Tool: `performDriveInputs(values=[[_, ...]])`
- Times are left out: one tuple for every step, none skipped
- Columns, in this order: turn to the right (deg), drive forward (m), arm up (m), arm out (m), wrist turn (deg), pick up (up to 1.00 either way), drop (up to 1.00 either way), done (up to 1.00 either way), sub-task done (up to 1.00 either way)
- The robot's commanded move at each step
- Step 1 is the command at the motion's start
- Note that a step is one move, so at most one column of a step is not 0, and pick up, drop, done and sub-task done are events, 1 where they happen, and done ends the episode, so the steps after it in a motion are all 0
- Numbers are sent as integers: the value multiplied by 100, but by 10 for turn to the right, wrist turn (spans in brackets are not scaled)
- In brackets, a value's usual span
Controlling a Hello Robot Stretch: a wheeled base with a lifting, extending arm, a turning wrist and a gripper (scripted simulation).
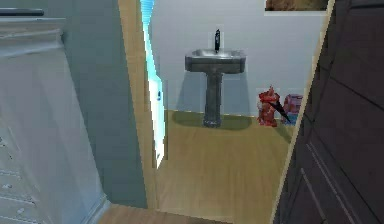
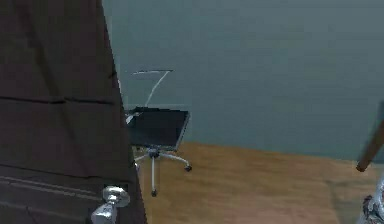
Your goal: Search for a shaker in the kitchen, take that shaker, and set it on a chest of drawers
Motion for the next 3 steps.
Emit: performDriveInputs(values=[[0,40,0,0,0,0,0,0,0],[150,0,0,0,0,0,0,0,0],[0,5,0,0,0,0,0,0,0]])
